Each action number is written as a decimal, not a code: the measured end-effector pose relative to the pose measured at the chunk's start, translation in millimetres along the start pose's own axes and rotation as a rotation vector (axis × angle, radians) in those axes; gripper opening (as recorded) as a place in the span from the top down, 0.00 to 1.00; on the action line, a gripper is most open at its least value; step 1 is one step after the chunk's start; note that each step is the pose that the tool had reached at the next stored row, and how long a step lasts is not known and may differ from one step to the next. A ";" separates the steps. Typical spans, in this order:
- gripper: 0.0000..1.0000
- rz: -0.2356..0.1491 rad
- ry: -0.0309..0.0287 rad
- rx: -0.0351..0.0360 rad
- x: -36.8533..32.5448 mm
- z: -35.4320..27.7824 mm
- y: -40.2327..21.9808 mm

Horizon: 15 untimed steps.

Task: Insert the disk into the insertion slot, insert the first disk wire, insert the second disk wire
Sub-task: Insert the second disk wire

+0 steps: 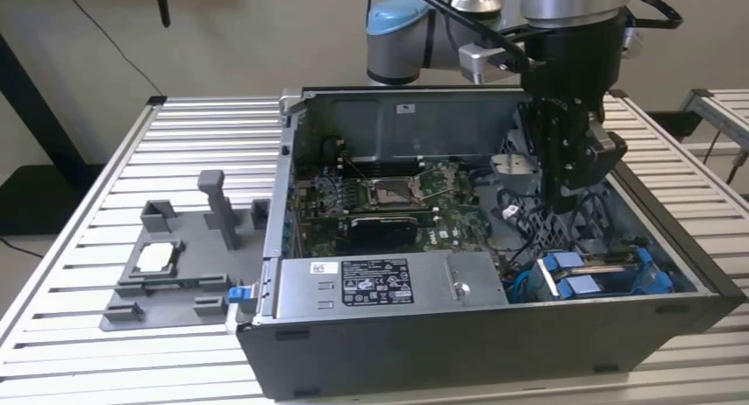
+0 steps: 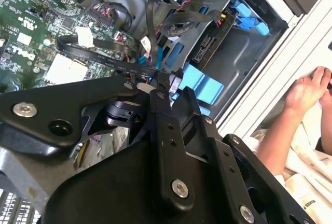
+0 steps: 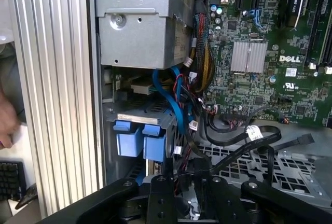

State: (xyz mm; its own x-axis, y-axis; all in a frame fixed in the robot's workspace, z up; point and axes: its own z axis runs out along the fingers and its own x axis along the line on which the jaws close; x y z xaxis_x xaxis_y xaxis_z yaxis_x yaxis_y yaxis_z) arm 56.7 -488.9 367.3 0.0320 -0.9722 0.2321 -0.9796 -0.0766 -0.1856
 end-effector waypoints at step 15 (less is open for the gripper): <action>0.76 -0.001 -0.0005 -0.0043 3.0 2.1 -5.4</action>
State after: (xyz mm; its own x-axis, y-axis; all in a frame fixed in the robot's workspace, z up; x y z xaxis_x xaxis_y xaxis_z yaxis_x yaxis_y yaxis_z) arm 62.6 -491.9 367.0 0.0332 -0.9722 0.2318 -0.9804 -0.0767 -0.1812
